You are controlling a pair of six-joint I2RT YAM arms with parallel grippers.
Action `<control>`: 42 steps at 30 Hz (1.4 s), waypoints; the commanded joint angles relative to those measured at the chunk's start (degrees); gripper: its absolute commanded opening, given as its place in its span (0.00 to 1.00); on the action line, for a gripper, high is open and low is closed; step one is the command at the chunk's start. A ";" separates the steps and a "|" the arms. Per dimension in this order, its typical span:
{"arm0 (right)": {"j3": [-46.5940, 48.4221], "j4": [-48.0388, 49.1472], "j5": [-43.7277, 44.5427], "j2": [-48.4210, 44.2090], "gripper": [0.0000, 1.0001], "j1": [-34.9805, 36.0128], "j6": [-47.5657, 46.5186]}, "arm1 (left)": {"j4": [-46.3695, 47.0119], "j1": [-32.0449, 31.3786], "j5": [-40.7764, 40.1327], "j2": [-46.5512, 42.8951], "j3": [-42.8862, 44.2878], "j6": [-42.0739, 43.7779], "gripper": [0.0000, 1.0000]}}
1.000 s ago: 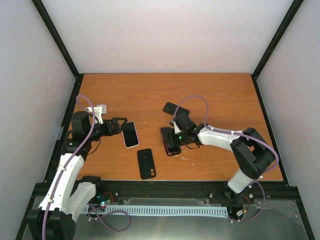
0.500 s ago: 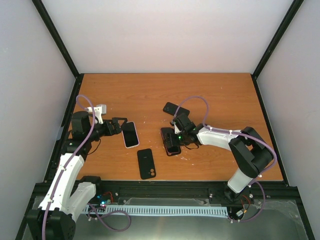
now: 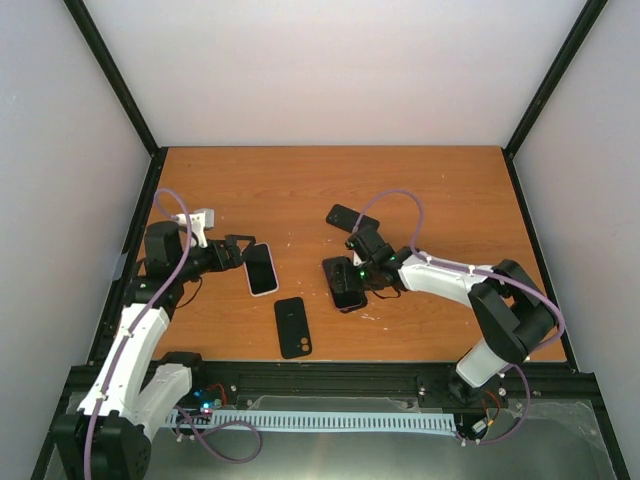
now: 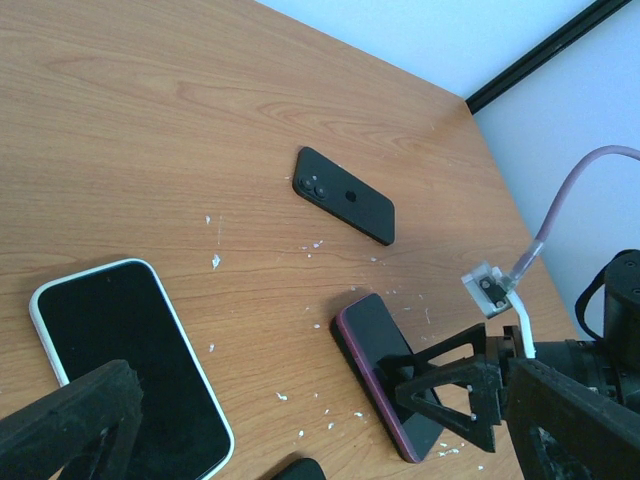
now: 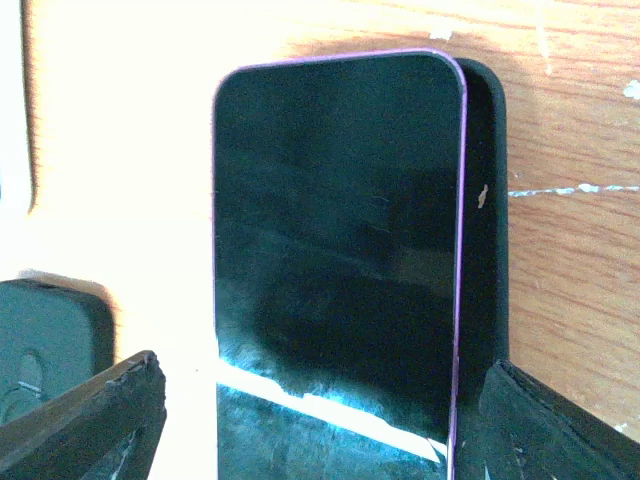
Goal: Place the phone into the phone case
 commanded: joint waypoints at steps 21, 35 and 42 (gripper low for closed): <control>-8.02 7.14 -8.14 -2.23 0.67 -6.46 0.33 | 11.33 -10.37 6.03 15.79 -1.06 -9.50 0.70; -17.79 27.69 -16.83 -2.38 0.50 -1.75 19.54 | 16.18 -14.59 1.68 21.03 -2.53 -11.28 0.57; -17.17 24.81 -9.67 -5.13 0.44 -0.63 18.26 | 19.21 -21.10 -1.55 28.15 -0.54 -12.88 0.56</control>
